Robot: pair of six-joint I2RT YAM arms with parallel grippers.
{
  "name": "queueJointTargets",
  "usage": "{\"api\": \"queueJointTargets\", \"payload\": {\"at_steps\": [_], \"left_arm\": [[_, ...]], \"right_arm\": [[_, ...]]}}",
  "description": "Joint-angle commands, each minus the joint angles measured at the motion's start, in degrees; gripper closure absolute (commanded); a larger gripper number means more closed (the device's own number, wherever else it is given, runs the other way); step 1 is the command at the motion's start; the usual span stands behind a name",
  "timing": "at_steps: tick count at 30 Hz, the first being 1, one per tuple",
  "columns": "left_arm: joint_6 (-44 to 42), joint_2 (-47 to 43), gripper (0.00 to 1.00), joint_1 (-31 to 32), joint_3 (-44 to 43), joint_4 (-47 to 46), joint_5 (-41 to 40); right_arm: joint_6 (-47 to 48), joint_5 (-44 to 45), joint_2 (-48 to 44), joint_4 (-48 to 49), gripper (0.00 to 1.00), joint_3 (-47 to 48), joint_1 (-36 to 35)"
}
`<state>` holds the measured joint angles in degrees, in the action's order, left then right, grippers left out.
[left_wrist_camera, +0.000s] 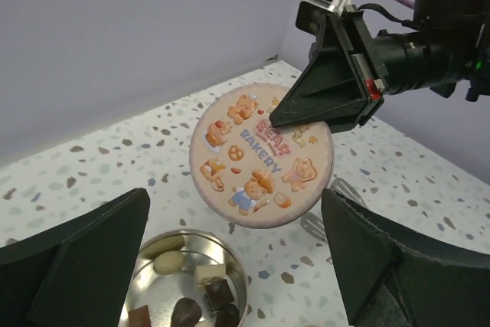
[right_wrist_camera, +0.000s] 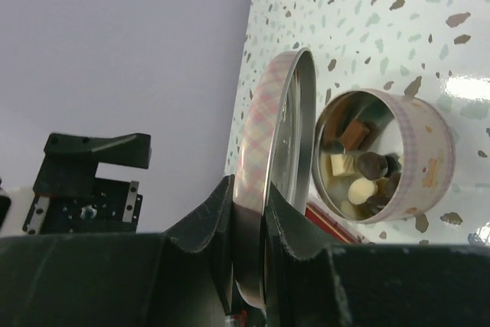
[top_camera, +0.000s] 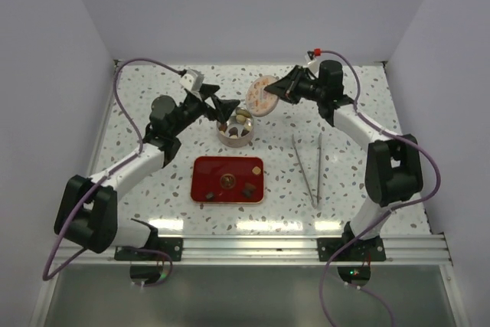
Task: Pack the chocolate
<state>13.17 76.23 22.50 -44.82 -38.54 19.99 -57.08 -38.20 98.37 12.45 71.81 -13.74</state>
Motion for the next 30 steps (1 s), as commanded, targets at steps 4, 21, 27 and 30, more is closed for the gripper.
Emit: {"api": "queueJointTargets", "payload": {"at_steps": [4,21,27,30], "left_arm": [[25.8,8.9,0.02,-6.5,-1.2,-9.2,20.7],[25.9,15.6,0.0,-8.0,-2.3,-4.7,18.4],[22.2,15.1,0.0,-8.3,-2.1,0.7,15.6],[22.1,15.4,0.0,-8.6,-1.2,1.5,14.9]], "right_arm": [[1.2,-4.2,3.7,6.6,1.0,-2.0,-1.6],[-2.0,-4.5,13.9,13.9,1.0,-4.9,-2.7],[-1.5,-4.3,15.8,14.1,1.0,-6.2,-2.7],[-0.5,-4.0,16.2,13.1,0.92,-6.3,-2.7]]}}
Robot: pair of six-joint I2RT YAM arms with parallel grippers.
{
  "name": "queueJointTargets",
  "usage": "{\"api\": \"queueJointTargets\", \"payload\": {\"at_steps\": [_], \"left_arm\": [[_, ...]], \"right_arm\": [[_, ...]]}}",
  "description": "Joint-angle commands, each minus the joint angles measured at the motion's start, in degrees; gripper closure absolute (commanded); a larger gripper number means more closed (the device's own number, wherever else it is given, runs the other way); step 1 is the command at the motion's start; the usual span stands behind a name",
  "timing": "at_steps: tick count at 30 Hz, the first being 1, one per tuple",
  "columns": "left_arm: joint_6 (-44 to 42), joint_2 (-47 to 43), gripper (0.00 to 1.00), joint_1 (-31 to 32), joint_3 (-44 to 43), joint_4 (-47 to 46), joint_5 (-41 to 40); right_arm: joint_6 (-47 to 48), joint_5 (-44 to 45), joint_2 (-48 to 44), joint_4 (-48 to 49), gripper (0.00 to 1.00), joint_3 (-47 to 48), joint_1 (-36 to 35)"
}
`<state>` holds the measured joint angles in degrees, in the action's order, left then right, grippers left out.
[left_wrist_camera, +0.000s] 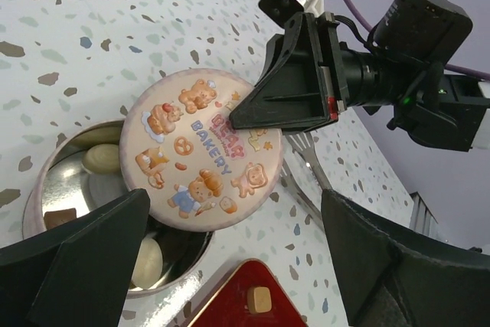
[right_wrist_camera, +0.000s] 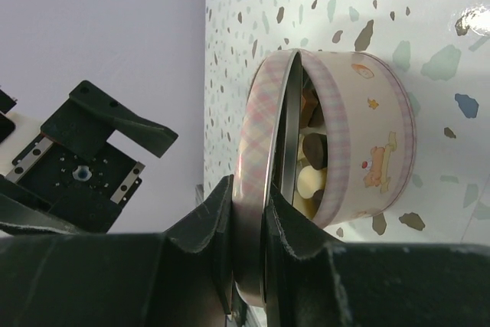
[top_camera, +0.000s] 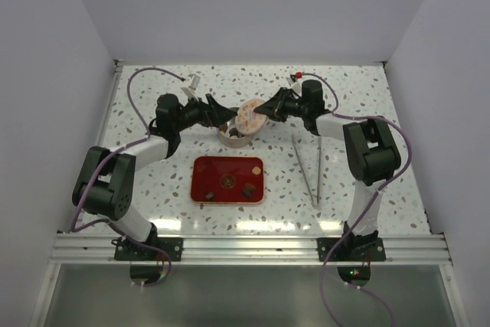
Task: Pack the chocolate
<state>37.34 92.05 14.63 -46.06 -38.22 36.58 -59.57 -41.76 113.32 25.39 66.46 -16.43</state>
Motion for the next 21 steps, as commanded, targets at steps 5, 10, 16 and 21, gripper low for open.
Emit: {"api": "queueJointTargets", "payload": {"at_steps": [5,10,16,21], "left_arm": [[-2.0,0.0,0.0,-1.1,1.2,1.4,-1.9],[-4.3,0.4,0.0,-1.4,1.4,7.2,-5.6],[-3.7,2.3,0.0,-1.4,2.0,6.1,-5.1],[-3.6,3.1,0.0,-1.5,1.8,6.0,-5.9]], "right_arm": [[5.6,0.6,0.9,-3.9,0.77,-0.6,0.0],[8.9,2.2,0.2,-7.8,0.64,-0.5,0.0],[11.8,3.3,-0.4,-10.9,0.56,-0.5,0.0],[12.0,3.6,-0.2,-11.1,0.53,-0.2,0.0]]}}
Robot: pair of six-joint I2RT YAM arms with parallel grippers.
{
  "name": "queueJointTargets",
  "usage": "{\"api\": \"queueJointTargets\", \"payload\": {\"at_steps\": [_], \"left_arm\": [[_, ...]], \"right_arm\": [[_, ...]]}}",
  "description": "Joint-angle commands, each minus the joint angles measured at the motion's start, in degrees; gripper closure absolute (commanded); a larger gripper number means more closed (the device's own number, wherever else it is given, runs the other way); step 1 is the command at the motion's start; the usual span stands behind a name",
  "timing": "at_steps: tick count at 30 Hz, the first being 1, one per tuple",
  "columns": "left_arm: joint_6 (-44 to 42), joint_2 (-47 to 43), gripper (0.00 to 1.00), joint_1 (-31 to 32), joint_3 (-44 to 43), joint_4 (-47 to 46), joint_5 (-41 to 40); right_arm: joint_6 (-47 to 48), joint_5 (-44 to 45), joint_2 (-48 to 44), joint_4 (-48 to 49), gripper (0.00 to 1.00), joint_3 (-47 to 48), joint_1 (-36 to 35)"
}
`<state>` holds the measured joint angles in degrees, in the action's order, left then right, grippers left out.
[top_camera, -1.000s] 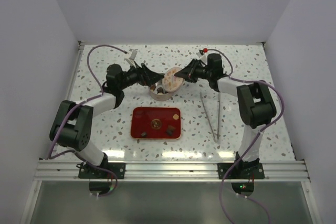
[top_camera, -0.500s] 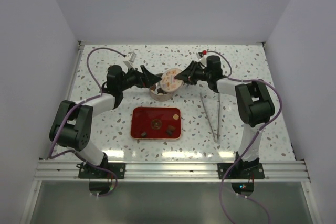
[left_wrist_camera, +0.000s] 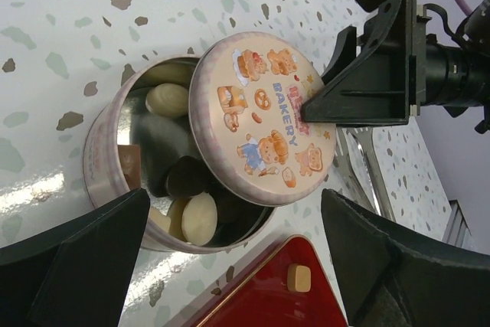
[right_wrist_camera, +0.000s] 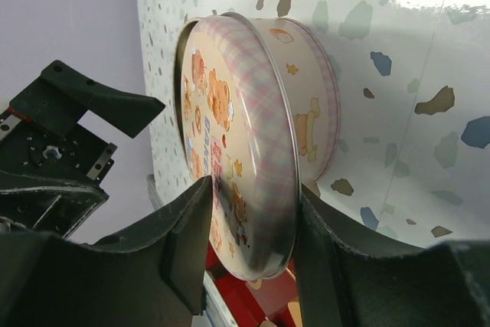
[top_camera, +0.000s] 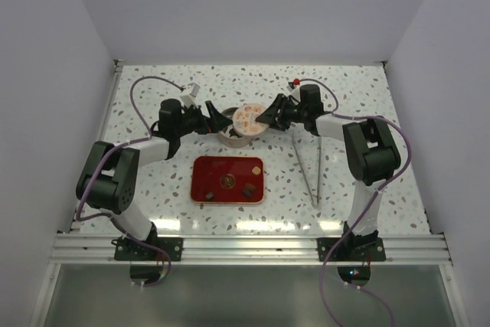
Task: Pack the chocolate
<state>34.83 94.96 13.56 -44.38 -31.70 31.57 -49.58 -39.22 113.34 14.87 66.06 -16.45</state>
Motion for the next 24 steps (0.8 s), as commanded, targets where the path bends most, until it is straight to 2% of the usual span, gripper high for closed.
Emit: {"api": "queueJointTargets", "payload": {"at_steps": [1,24], "left_arm": [[-1.3,0.4,0.0,-0.5,0.0,-0.2,-1.2],[-1.4,3.4,0.0,-0.5,-1.3,-1.0,-3.7]], "right_arm": [[2.5,1.3,0.0,-0.8,0.53,0.5,0.0],[4.1,2.0,3.1,-4.8,0.51,6.3,-3.2]]}}
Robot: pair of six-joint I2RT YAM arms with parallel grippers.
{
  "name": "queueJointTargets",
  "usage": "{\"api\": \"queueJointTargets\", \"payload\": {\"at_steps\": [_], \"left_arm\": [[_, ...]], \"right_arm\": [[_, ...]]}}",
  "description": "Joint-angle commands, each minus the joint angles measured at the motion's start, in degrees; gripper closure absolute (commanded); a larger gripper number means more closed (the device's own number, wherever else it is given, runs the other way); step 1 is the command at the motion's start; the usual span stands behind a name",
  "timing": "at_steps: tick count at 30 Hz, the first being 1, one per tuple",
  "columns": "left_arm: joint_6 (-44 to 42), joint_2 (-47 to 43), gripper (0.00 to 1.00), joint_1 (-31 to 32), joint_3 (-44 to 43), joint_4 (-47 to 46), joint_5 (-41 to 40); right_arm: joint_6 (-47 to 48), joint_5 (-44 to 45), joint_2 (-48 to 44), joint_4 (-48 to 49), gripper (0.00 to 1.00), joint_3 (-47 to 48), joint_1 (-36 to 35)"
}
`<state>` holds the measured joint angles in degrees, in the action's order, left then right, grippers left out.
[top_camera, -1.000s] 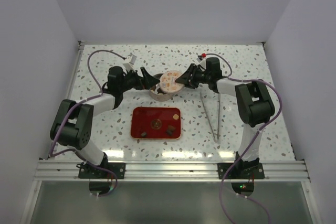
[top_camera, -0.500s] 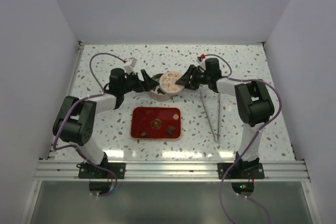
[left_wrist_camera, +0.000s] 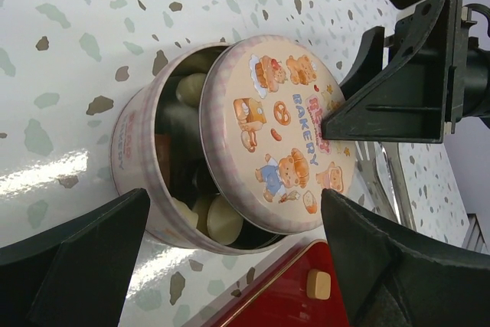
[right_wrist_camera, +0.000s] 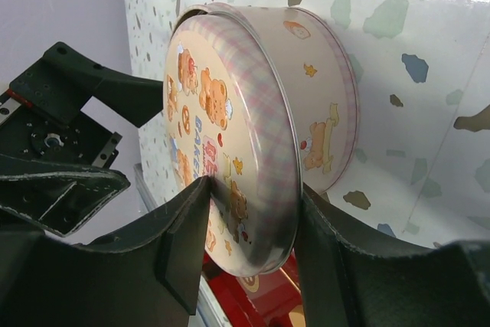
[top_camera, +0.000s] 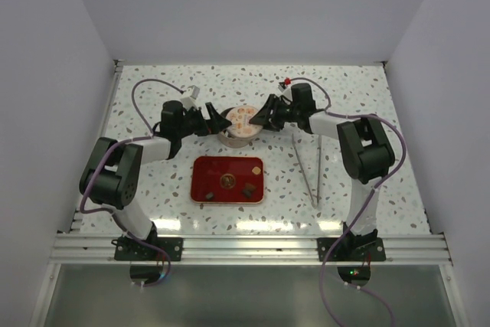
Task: Pack the chocolate
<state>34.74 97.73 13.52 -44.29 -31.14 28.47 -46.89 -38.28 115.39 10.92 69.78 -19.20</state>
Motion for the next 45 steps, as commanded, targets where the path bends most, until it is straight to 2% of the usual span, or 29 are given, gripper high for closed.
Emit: {"api": "queueJointTargets", "payload": {"at_steps": [1,45], "left_arm": [[-1.3,0.6,0.0,-0.4,-1.4,-1.7,-0.5],[-1.2,2.8,0.0,-0.5,-2.8,-3.5,1.4]], "right_arm": [[1.5,1.1,1.3,-1.0,0.51,2.7,-0.5],[4.1,2.2,4.9,-6.9,0.48,10.8,-4.4]]}}
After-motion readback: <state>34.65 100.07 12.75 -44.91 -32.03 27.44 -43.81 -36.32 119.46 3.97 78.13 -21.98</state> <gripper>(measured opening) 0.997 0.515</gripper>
